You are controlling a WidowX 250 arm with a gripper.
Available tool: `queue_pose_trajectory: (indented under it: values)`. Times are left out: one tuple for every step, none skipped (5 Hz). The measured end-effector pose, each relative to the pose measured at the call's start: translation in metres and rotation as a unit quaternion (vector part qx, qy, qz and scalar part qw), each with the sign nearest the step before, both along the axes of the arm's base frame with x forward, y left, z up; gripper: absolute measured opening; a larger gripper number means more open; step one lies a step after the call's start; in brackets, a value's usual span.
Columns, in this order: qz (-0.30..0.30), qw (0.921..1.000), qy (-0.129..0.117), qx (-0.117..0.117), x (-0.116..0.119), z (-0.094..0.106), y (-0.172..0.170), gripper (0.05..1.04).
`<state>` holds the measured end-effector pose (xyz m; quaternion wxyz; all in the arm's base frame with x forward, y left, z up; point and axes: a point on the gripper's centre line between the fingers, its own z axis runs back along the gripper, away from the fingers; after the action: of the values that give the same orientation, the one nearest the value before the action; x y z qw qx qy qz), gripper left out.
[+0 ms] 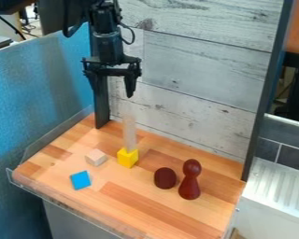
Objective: Put the blue cube on top of the wood cube
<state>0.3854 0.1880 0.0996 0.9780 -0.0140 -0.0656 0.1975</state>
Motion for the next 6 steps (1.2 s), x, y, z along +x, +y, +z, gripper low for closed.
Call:
queue_pose_trajectory:
  values:
    - [0.000,0.9997,0.022,-0.011,-0.003,-0.020,-0.001,1.000]
    - [0.016,0.9992,0.031,-0.018,-0.012,-0.032,0.003,1.000]
    - [0.036,0.9989,0.030,-0.008,-0.030,-0.042,0.016,1.000]
    - [0.031,0.9994,0.002,0.015,-0.041,-0.038,0.016,1.000]
    - [0.041,0.9989,-0.016,0.018,-0.060,-0.045,0.019,1.000]
    - [0.054,0.9976,-0.027,0.034,-0.069,-0.059,0.023,1.000]
